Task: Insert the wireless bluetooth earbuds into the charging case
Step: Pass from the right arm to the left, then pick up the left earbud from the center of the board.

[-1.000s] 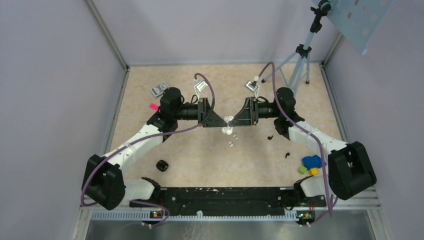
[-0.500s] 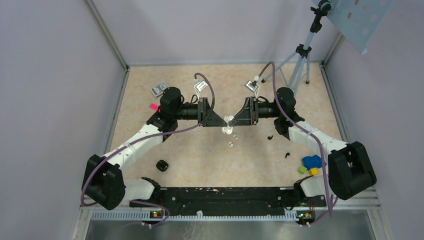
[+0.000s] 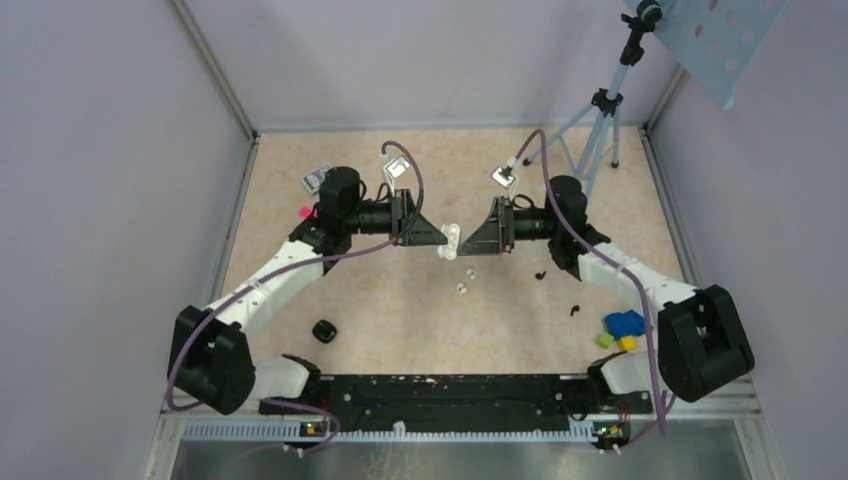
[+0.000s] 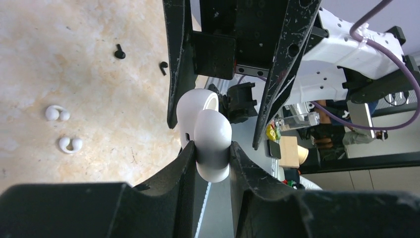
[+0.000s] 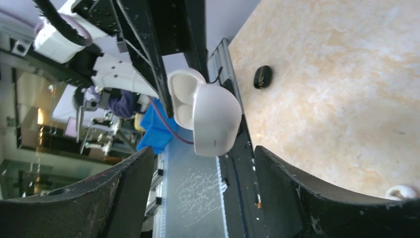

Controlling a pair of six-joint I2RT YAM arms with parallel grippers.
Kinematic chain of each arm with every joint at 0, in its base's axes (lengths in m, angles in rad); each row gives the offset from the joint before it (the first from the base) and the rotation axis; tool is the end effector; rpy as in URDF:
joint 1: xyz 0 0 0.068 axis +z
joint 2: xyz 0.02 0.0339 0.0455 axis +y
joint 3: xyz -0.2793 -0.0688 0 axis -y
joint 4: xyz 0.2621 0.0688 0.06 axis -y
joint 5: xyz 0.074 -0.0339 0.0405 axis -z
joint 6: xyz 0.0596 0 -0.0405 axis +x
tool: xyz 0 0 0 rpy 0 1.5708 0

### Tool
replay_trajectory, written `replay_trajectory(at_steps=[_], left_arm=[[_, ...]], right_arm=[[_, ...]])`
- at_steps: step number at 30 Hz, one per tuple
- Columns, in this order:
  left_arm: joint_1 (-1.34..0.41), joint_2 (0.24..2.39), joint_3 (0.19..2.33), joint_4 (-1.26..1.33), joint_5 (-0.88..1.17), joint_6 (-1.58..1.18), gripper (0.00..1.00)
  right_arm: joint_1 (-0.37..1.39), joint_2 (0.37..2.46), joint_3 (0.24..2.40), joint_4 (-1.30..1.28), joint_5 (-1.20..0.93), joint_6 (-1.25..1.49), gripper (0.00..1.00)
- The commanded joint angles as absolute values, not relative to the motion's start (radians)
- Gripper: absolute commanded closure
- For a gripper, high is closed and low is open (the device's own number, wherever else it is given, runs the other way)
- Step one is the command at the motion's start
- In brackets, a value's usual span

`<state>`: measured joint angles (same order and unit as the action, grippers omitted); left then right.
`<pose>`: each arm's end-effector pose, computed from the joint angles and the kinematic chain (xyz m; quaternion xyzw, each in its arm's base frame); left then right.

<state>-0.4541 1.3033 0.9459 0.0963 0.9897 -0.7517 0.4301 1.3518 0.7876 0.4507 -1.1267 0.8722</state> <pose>0.2619 -0.1833 0.3198 0.1826 0.7332 -0.6142 0.2279 0.2610 0.1789 0.2854 -0.2086 0.6934 0.6581 0.2063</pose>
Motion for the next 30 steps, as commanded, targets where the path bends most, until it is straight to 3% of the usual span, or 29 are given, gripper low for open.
replay_trajectory(at_steps=[1,7,8,9,10,20,30], left_arm=[[-0.421,1.299,0.944,0.077,0.972,-0.717,0.98],[-0.387,1.302,0.935,0.021,0.951,-0.698,0.97],[-0.385,1.304,0.933,0.008,0.948,-0.692,0.97],[-0.383,1.307,0.930,0.005,0.947,-0.691,0.97],[-0.383,1.307,0.923,0.004,0.944,-0.693,0.97],[-0.381,1.300,0.867,0.005,0.894,-0.688,0.96],[-0.382,1.292,0.844,-0.040,0.867,-0.673,0.95]], right_arm=[[0.411,1.282,0.856,0.229,-1.023,0.715,0.26],[0.386,1.232,0.974,-0.263,-0.722,0.476,0.24],[0.384,1.219,0.997,-0.314,-0.664,0.455,0.21],[0.384,1.204,1.008,-0.361,-0.604,0.438,0.10],[0.384,1.187,1.018,-0.404,-0.539,0.427,0.08],[0.379,1.029,0.939,-0.718,0.033,0.459,0.06],[0.329,0.962,0.853,-0.748,0.028,0.500,0.06]])
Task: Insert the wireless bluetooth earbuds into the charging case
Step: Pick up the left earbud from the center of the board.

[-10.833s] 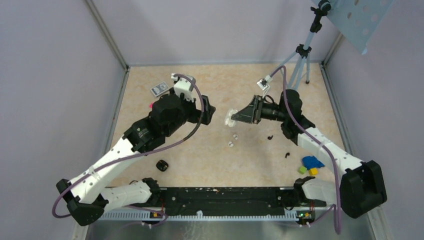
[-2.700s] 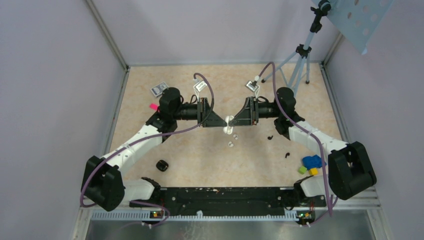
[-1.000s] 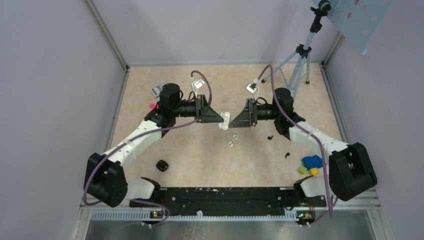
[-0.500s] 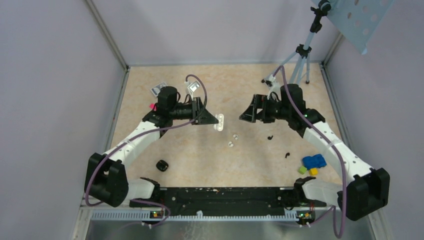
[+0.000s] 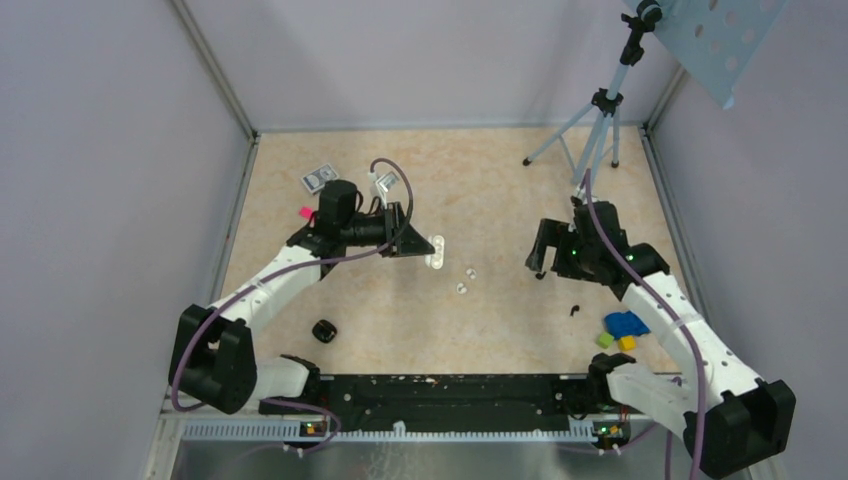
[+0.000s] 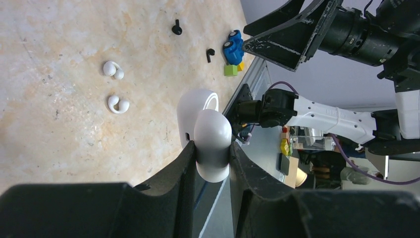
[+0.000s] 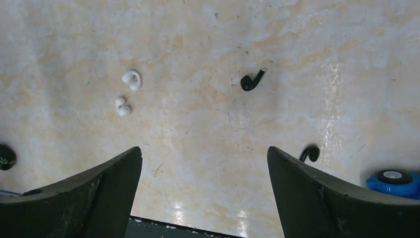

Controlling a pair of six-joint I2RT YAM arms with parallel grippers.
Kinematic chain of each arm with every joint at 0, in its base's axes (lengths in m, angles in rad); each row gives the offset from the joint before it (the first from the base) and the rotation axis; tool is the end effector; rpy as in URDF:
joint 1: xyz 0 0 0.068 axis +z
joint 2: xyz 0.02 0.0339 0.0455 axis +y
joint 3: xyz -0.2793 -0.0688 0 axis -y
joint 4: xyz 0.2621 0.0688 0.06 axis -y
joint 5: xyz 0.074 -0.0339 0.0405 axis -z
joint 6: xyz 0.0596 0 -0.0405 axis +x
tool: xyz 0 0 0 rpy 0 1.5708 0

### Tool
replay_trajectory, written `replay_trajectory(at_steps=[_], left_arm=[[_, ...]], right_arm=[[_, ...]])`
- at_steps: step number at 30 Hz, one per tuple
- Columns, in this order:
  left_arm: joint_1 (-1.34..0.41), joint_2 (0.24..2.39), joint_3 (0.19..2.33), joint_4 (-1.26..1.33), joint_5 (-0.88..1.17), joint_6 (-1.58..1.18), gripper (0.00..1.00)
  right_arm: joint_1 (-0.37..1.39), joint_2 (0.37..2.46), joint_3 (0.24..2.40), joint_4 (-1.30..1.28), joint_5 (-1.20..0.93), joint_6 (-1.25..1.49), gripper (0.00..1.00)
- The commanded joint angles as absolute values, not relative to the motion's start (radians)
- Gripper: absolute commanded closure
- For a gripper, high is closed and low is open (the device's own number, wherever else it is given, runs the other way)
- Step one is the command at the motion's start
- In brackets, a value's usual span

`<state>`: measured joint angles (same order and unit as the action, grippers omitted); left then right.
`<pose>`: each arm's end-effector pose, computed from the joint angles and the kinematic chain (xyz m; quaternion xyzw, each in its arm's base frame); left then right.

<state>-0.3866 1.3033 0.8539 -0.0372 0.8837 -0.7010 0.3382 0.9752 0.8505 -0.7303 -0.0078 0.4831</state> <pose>0.2671 -0.1585 0.2708 0.0967 0.7994 -0.5548 0.2096 0.2060 0.0729 0.2708 0.0664 0.9343 0.1432 0.3197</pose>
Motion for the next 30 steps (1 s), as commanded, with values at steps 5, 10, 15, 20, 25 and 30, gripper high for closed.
replay_trajectory(at_steps=[5,10,15,20,25,30], left_arm=[[-0.382,1.291,0.828,-0.040,0.860,-0.673,0.95],[-0.379,1.281,0.812,-0.043,0.838,-0.673,0.95],[-0.379,1.281,0.800,-0.039,0.836,-0.674,0.95],[-0.377,1.297,0.798,-0.054,0.830,-0.667,0.95],[-0.375,1.299,0.796,-0.045,0.826,-0.674,0.95],[-0.376,1.320,0.806,-0.053,0.837,-0.660,0.95]], right_arm=[[0.306,0.977,0.839,-0.743,0.048,0.498,0.06],[0.201,0.987,0.800,-0.731,-0.035,0.519,0.07],[-0.027,1.022,0.746,-0.744,-0.108,0.570,0.10],[-0.185,1.012,0.630,-0.697,-0.228,0.647,0.18],[-0.186,0.961,0.589,-0.660,-0.189,0.725,0.27],[-0.186,0.955,0.575,-0.655,-0.147,0.711,0.30]])
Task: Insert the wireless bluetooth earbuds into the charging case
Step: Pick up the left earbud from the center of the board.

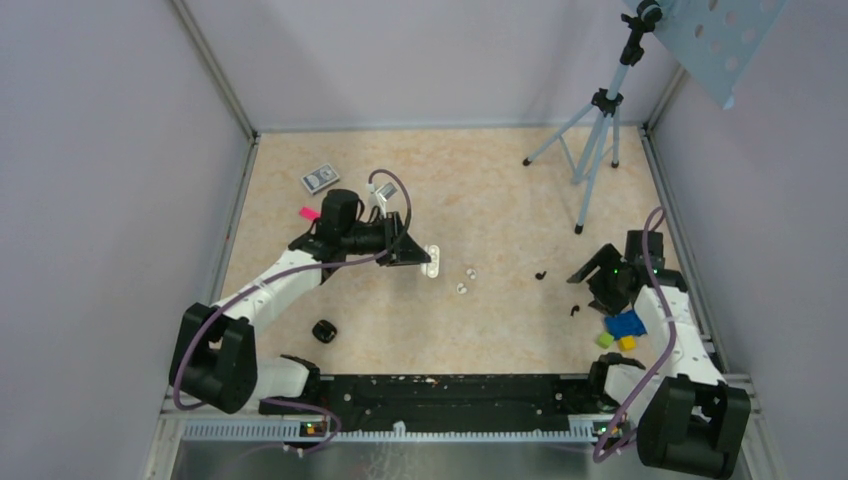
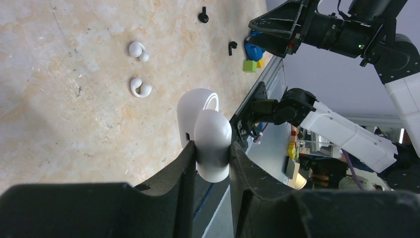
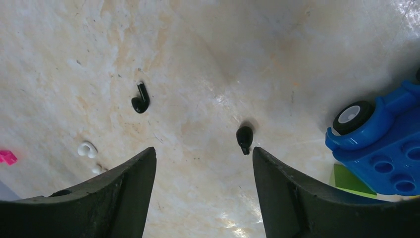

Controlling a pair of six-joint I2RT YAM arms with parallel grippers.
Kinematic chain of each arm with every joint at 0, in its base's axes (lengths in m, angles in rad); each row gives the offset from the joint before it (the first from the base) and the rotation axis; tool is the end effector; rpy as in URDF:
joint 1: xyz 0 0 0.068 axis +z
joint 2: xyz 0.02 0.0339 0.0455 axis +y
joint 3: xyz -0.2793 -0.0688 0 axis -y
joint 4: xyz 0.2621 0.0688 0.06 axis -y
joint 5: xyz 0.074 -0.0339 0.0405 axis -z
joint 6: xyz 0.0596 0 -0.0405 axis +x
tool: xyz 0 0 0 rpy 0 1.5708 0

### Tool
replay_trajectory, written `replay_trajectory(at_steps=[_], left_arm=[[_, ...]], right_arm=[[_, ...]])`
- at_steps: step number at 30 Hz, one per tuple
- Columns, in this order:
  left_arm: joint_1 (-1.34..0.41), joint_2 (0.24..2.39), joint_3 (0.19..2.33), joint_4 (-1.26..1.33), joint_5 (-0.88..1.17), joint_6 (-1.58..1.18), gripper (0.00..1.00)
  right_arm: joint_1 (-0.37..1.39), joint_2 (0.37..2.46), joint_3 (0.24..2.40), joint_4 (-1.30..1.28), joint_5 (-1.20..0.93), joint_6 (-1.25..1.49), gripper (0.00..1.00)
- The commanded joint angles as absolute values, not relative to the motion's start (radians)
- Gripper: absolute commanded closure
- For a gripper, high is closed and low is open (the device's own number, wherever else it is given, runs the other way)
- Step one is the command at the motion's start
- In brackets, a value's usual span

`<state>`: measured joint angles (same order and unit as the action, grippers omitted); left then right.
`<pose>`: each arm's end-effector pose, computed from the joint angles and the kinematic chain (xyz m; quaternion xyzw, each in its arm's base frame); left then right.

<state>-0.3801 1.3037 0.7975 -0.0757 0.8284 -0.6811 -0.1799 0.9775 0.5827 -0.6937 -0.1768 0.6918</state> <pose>0.2624 -0.1521 0.2455 0.0680 0.8253 -0.5254 0.1954 0.1892 -0.0238 0.1821 0.3893 0.8857 0.1432 0.2084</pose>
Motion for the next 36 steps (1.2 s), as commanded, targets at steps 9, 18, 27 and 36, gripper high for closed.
replay_trajectory(at_steps=[9,18,27,36], left_arm=[[-0.375,1.355,0.858,-0.168,0.832,-0.577,0.94],[-0.376,1.343,0.831,-0.123,0.825,-0.604,0.94],[-0.351,1.208,0.810,-0.258,0.646,-0.594,0.94],[-0.296,1.193,0.771,-0.389,0.640,-0.533,0.95]], right_arm=[[-0.184,0.957,0.582,-0.674,-0.077,0.660,0.30],[-0.088,0.950,0.644,-0.680,-0.059,0.629,0.29],[0.553,1.198,0.895,-0.556,0.137,0.584,0.38],[0.687,1.485,1.018,-0.456,0.096,0.566,0.74]])
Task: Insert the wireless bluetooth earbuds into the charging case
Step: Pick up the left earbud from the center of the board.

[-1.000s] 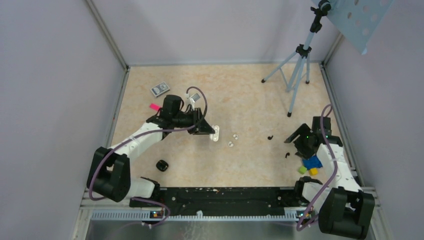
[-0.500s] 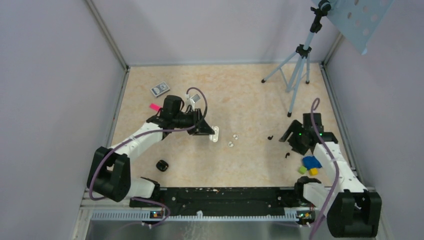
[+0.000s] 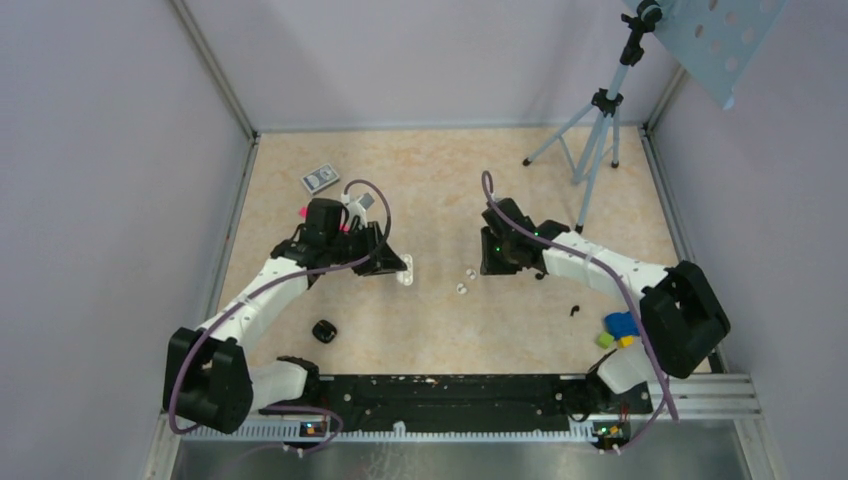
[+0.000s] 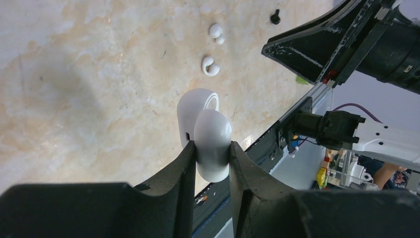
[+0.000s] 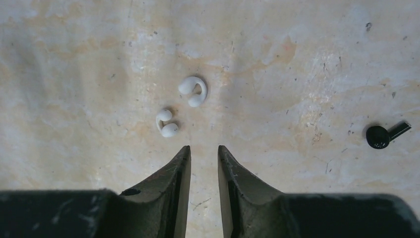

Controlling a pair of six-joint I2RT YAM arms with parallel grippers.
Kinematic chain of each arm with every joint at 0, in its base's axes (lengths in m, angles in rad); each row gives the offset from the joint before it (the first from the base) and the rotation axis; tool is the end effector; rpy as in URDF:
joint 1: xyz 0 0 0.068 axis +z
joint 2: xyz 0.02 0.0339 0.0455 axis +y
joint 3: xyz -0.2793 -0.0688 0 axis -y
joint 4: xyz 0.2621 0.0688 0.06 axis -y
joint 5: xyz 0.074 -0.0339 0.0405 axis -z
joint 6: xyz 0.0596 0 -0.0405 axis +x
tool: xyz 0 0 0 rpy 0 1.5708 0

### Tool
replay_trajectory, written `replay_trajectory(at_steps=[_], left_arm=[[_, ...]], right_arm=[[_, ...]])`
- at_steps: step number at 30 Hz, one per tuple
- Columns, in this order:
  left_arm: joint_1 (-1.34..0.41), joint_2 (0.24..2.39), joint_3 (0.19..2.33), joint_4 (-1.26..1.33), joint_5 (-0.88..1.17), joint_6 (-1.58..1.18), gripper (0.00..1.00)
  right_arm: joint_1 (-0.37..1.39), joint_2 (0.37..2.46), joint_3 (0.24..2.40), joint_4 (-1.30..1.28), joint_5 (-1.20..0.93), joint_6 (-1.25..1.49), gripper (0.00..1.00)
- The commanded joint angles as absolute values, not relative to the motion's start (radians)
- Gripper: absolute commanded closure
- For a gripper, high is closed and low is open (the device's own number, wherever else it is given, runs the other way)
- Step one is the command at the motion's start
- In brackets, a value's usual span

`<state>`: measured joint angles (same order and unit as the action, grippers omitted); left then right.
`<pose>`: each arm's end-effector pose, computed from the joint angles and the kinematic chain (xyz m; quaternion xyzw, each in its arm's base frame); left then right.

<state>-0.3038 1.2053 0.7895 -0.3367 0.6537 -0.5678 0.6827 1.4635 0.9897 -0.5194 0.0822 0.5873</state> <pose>0.2494 -0.1162 0.2405 0.0123 0.8781 -0.4261 0.2172 0.2541 0.2003 0.2132 -0.0340 0.9572 0.1371 0.2525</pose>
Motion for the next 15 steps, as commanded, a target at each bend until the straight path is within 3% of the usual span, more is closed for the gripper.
replay_trajectory(at_steps=[1,15], left_arm=[[-0.297,1.189,0.763,-0.374,0.645,-0.541,0.94],[-0.293,1.193,0.725,-0.302,0.689,-0.585,0.94]], right_arm=[[0.686,1.499,1.021,-0.442,0.106,0.548,0.77],[0.686,1.717,1.116,-0.424,0.090,0.445,0.79]])
